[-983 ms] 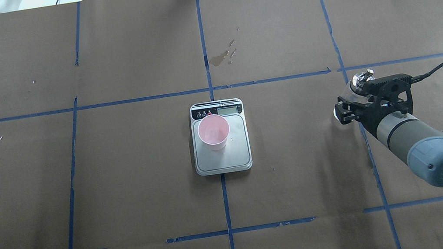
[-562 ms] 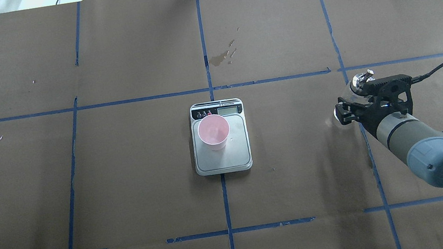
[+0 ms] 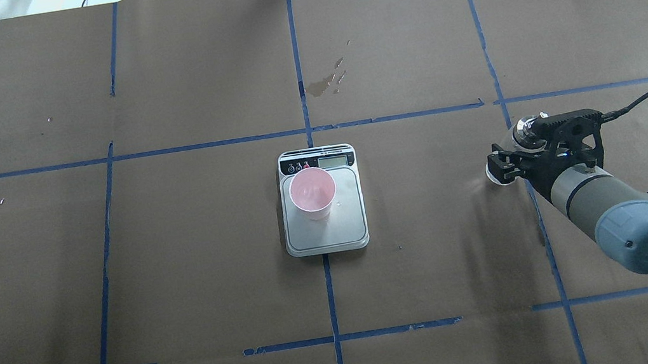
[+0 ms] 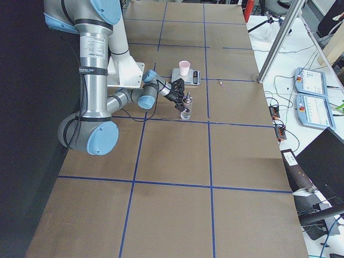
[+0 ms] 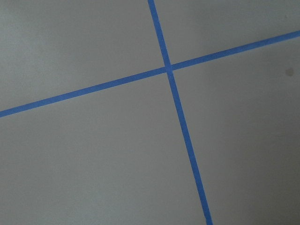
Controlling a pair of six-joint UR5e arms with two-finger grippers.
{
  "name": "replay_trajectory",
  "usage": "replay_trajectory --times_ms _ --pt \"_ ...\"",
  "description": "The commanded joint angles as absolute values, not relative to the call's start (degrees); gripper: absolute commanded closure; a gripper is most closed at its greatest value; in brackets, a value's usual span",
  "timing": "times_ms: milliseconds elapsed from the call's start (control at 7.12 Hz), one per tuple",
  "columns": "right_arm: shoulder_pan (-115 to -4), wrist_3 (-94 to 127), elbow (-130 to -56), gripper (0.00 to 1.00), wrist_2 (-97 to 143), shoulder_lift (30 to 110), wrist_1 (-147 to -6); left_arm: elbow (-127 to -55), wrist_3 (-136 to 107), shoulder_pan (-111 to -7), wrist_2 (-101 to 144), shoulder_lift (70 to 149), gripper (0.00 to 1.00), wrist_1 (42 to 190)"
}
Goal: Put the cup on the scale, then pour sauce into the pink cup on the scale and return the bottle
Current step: 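Lower the bottle onto the table with the right gripper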
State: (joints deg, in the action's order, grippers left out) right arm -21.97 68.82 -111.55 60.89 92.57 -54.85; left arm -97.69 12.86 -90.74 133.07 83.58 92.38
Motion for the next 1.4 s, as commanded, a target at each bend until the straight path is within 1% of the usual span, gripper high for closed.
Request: replay_trajectory --times_ms 0,421,843,1124,1264 --pt "-21.97 68.82 -111.53 0.01 60.82 92.55 -54.84 -97.73 12.83 -90.70 133.07 83.58 0.00 92.37" --pt "-21.71 68.82 -111.80 0.00 60.56 93.51 -54.50 -97.73 12.83 -90.70 133.07 83.58 0.00 92.37" --pt "-18.82 72.95 -112.41 0.00 59.86 95.44 -54.05 -97.73 12.83 -90.79 133.07 83.58 0.00 92.37" --pt "-15.49 74.34 -116.78 0.00 58.98 99.81 -53.97 -97.73 12.92 -90.79 133.07 83.58 0.00 92.37" --pt "-13.12 75.75 -117.15 0.00 57.06 101.15 -53.96 -97.82 12.92 -90.79 133.07 83.58 0.00 92.37"
